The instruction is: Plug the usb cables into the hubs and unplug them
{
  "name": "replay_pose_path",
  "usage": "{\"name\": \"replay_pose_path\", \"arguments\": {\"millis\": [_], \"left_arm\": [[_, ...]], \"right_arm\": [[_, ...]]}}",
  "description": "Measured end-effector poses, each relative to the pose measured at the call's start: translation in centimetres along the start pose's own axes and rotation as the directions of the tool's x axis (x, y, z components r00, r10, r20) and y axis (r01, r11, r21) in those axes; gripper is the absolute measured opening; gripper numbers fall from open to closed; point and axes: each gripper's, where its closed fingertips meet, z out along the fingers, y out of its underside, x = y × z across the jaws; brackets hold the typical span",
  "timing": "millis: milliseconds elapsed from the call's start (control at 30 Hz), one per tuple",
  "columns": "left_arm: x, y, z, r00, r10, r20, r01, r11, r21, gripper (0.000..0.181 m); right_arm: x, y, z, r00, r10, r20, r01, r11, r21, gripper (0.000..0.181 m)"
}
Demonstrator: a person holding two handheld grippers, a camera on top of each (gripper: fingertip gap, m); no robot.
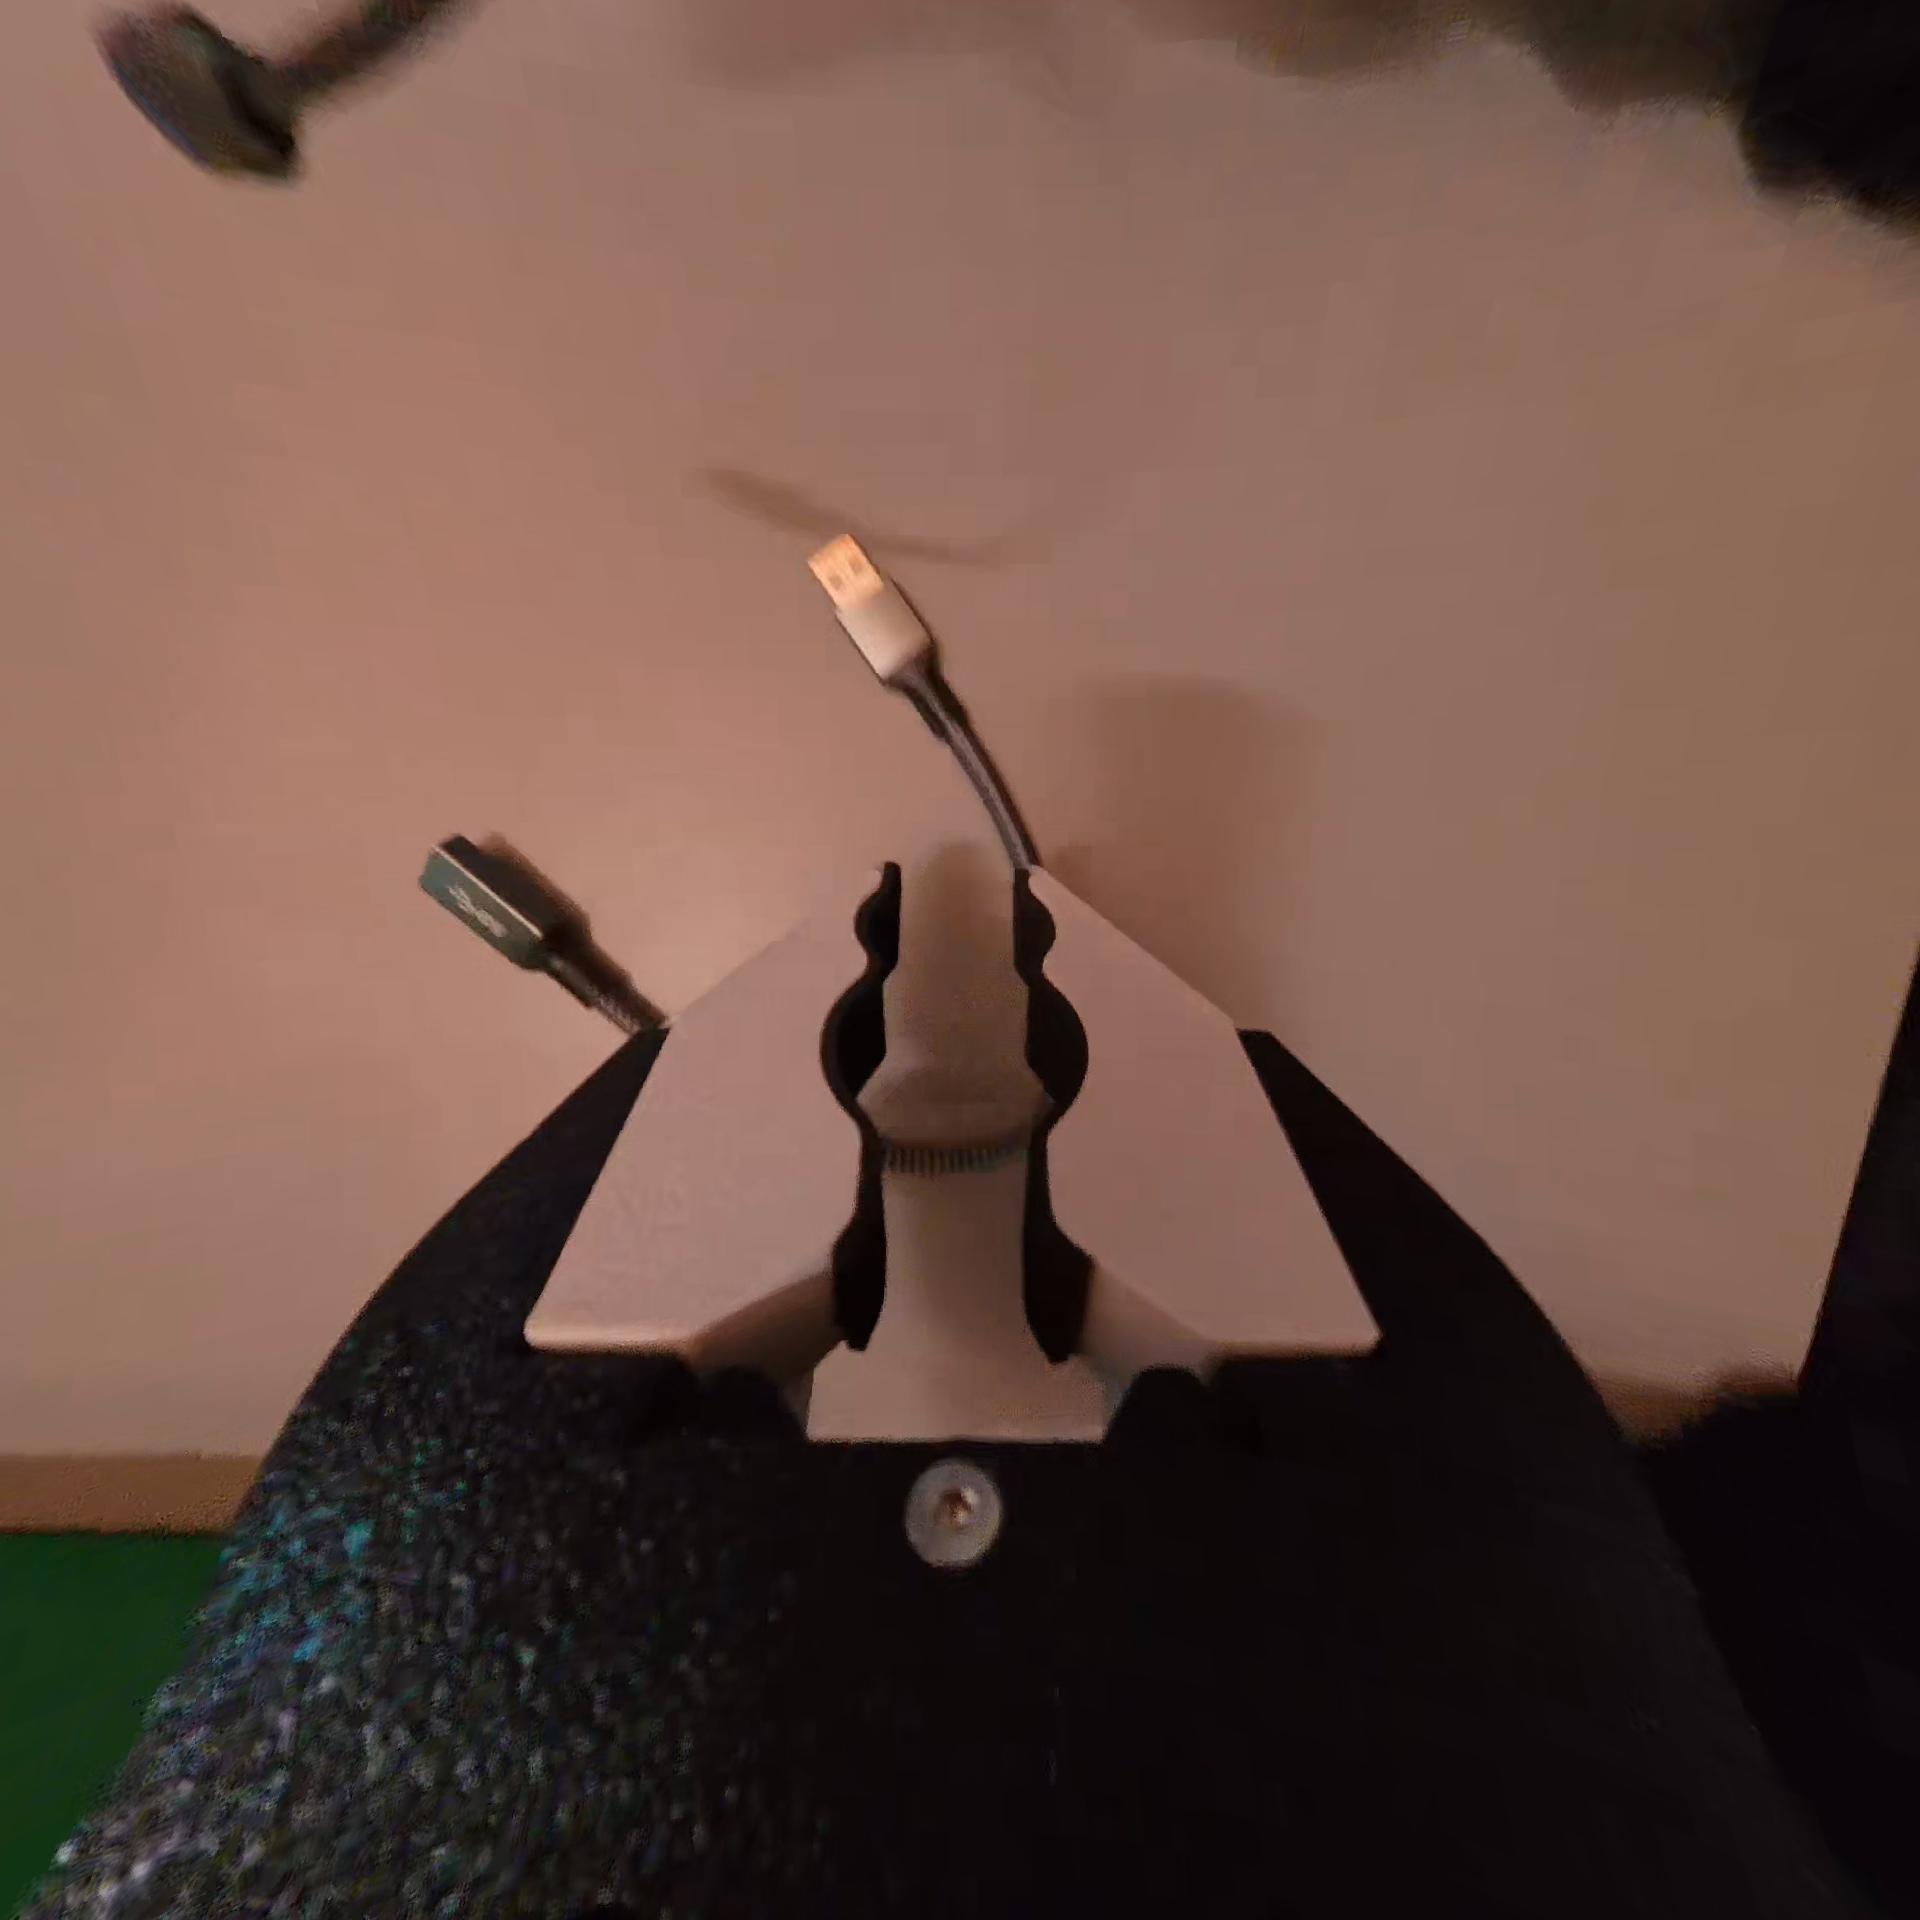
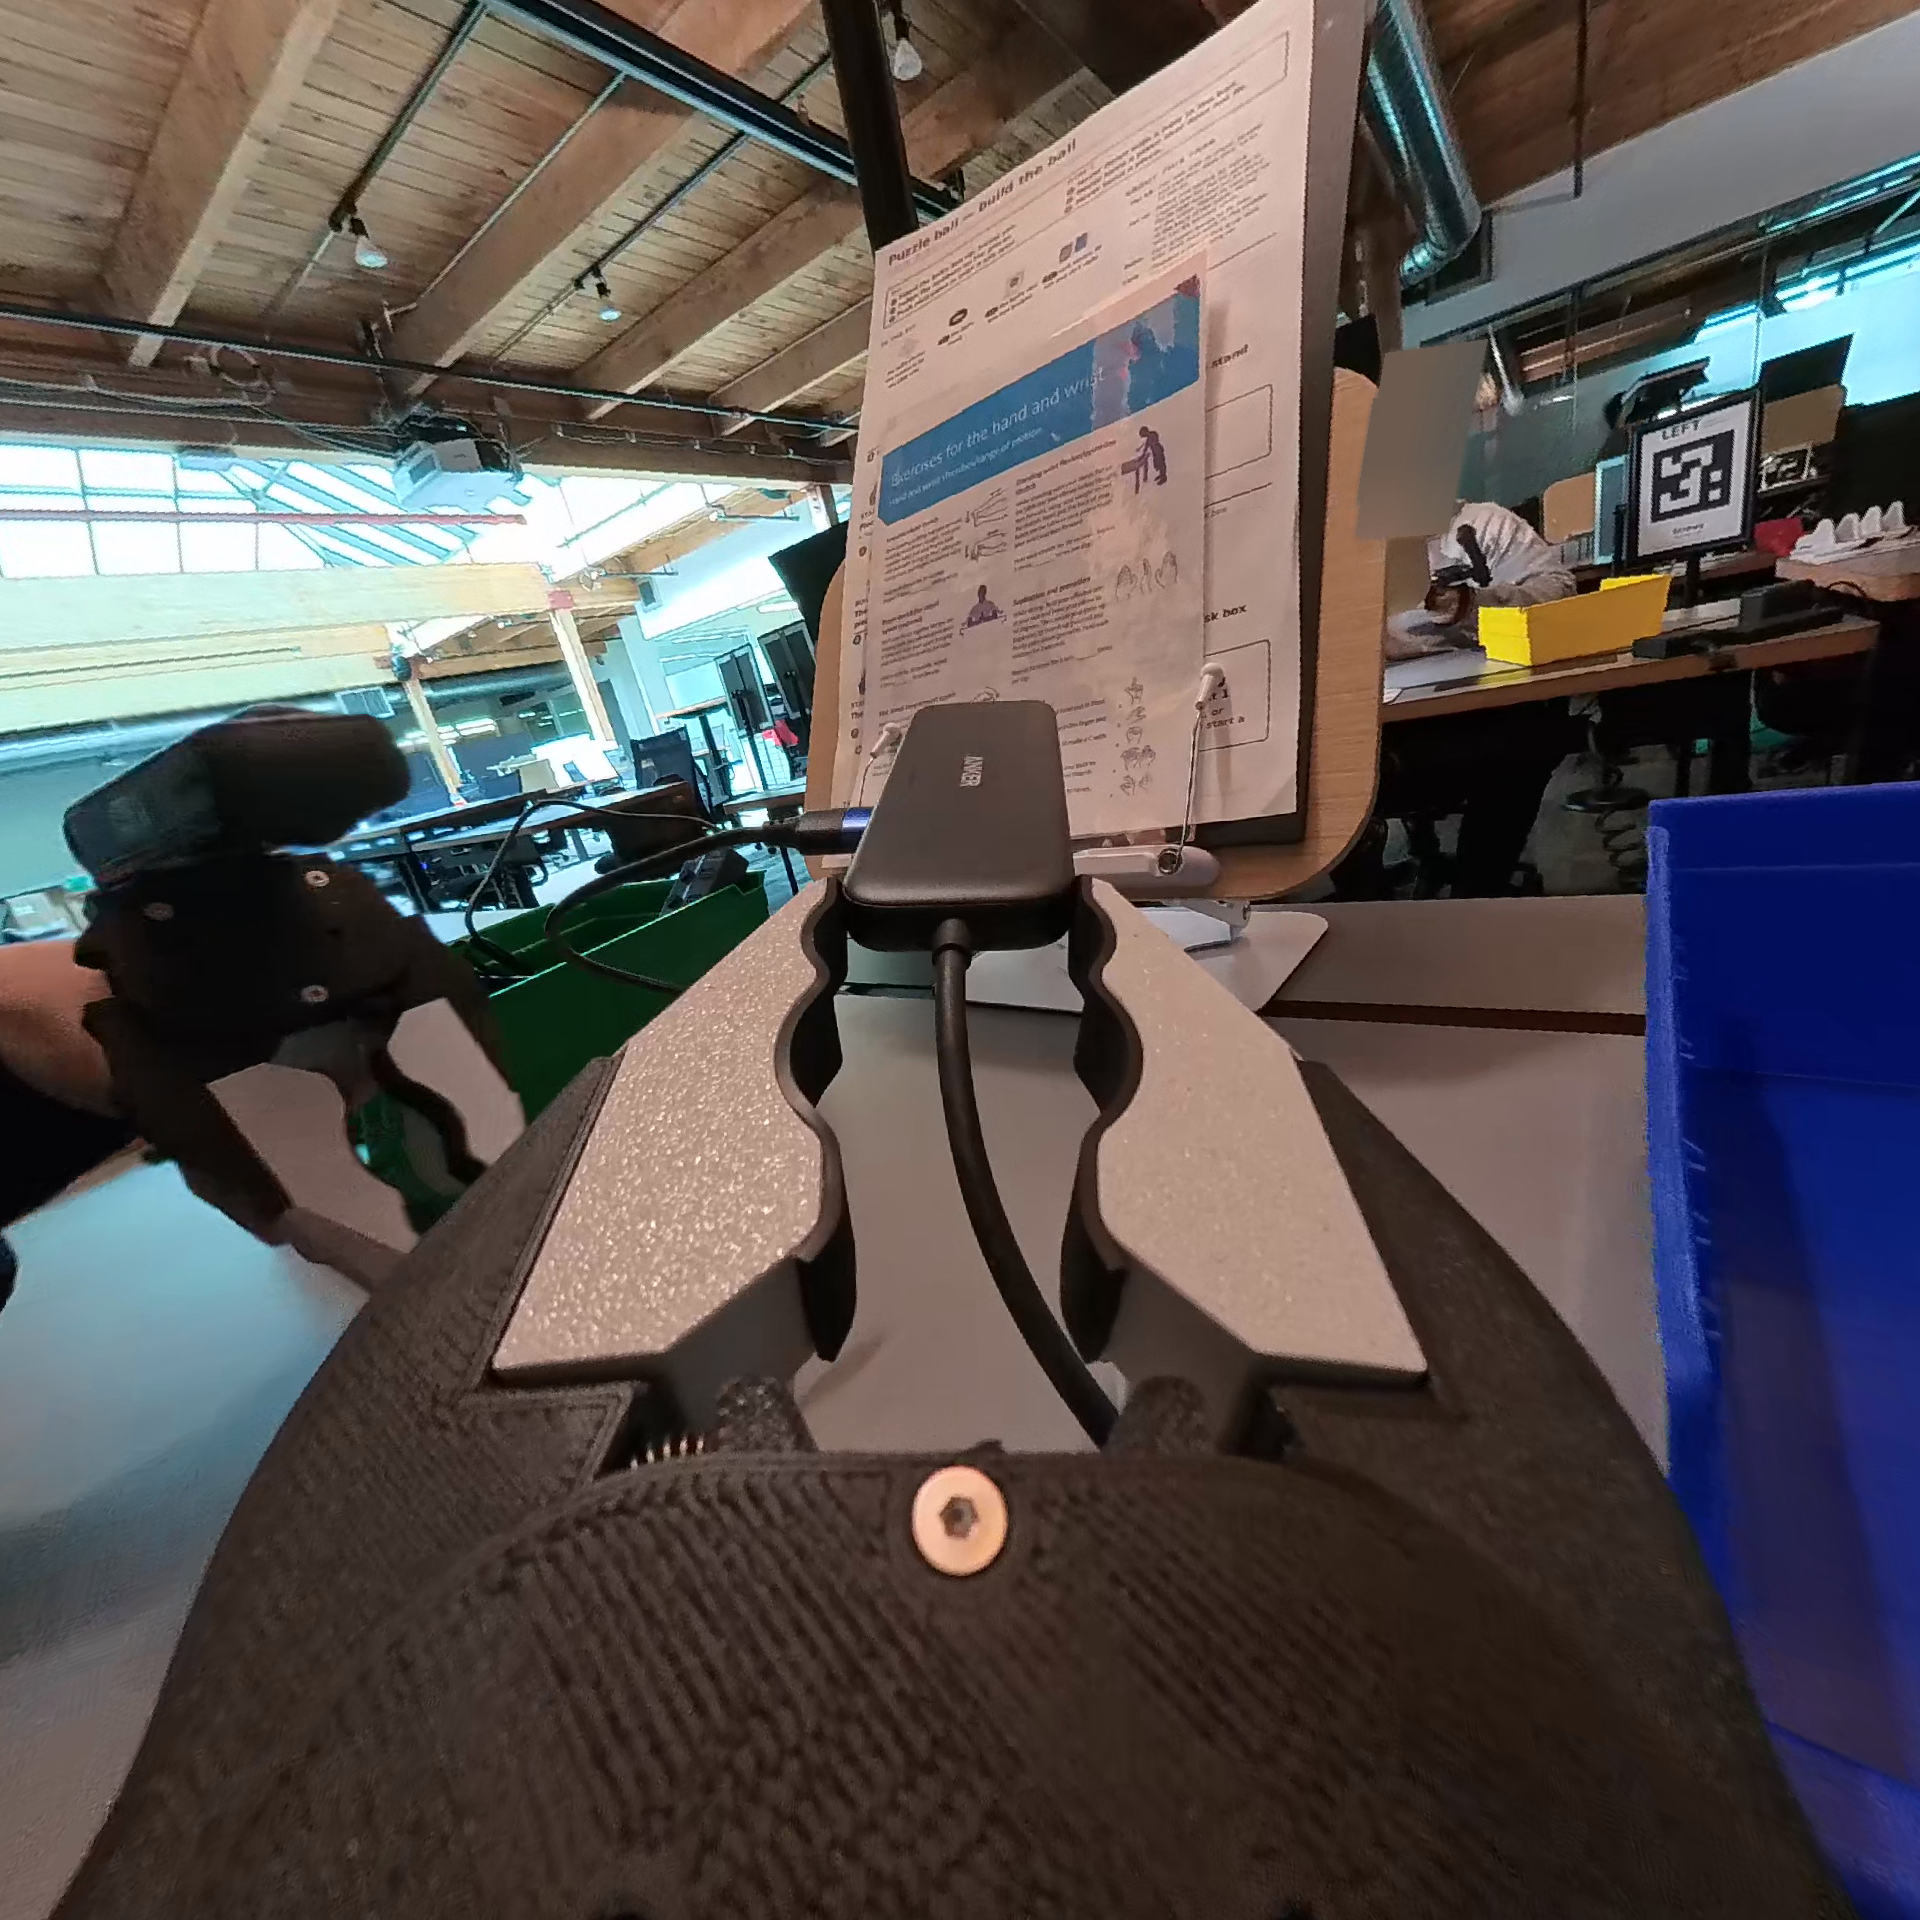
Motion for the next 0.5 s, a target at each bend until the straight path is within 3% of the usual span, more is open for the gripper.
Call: {"name": "replay_pose_path", "arguments": {"millis": [33, 167, 400, 500], "left_arm": [[-0.6, -0.8, 0.6, 0.998, -0.058, 0.038, 0.058, 0.998, -0.005, 0.021], [-0.9, -2.3, 3.3, 0.979, -0.178, 0.100, 0.184, 0.981, -0.056, 0.024], [-0.7, -1.6, 5.7, 0.971, -0.163, 0.173, 0.192, 0.967, -0.167, 0.024], [-0.8, -1.9, 5.8, 0.977, -0.141, 0.159, 0.165, 0.975, -0.149, 0.013]], "right_arm": [[0.0, 0.0, 0.0, 1.000, -0.002, 0.000, 0.002, 1.000, 0.001, 0.042], [0.2, -0.1, -0.1, 1.000, -0.027, -0.012, 0.027, 1.000, 0.000, 0.042], [0.9, 0.2, -0.1, 0.998, -0.036, -0.049, 0.035, 0.999, -0.022, 0.042], [0.9, 0.2, -0.1, 0.997, -0.056, -0.053, 0.054, 0.998, -0.027, 0.042]]}}
